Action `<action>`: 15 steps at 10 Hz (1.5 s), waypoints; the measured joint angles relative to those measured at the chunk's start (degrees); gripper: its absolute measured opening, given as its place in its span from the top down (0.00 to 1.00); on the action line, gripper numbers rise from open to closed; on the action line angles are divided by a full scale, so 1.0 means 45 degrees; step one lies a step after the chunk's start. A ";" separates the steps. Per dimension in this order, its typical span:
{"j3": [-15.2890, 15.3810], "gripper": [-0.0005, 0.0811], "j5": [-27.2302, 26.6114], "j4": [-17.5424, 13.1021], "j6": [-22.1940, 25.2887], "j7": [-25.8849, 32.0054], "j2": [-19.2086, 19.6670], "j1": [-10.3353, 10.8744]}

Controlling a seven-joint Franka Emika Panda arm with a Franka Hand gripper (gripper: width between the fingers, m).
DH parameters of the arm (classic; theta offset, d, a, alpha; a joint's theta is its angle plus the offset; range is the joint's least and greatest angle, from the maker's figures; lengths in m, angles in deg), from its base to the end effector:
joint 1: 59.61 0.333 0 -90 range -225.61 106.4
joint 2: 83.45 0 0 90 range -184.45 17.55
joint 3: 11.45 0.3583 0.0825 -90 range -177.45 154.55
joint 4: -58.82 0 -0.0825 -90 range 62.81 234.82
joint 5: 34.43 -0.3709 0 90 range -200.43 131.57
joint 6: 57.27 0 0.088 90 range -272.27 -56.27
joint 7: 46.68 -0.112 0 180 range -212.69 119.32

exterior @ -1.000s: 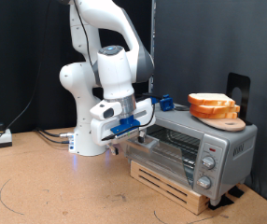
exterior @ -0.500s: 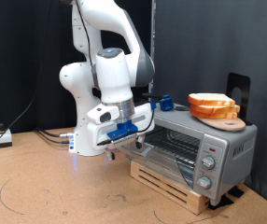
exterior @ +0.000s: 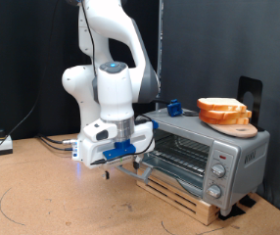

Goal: Make a piece of toast with the oven

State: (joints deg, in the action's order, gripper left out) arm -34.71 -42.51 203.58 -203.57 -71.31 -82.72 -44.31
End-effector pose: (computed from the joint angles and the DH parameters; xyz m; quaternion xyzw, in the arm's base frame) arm 0.4501 -0.0646 0.3210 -0.9412 0.3358 -0.0023 0.0378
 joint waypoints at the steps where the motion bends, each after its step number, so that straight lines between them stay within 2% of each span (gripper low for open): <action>1: -0.0059 0.01 0.0004 -0.0082 -0.0078 -0.0005 0.0331 -0.0062; 5: -0.0071 0.01 -0.1281 -0.0867 0.0415 0.0176 0.1731 -0.0339; 8: -0.0057 0.01 -0.1533 -0.1476 0.0748 0.0153 0.2664 -0.0400; 12: -0.0054 0.01 -0.1535 -0.1660 0.0150 0.0126 0.3823 -0.0414; 15: 0.0007 0.01 -0.2276 -0.1837 -0.0362 0.0421 0.4131 -0.0719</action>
State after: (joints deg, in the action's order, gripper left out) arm -34.68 -52.75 195.31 -205.20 -69.42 -64.13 -47.55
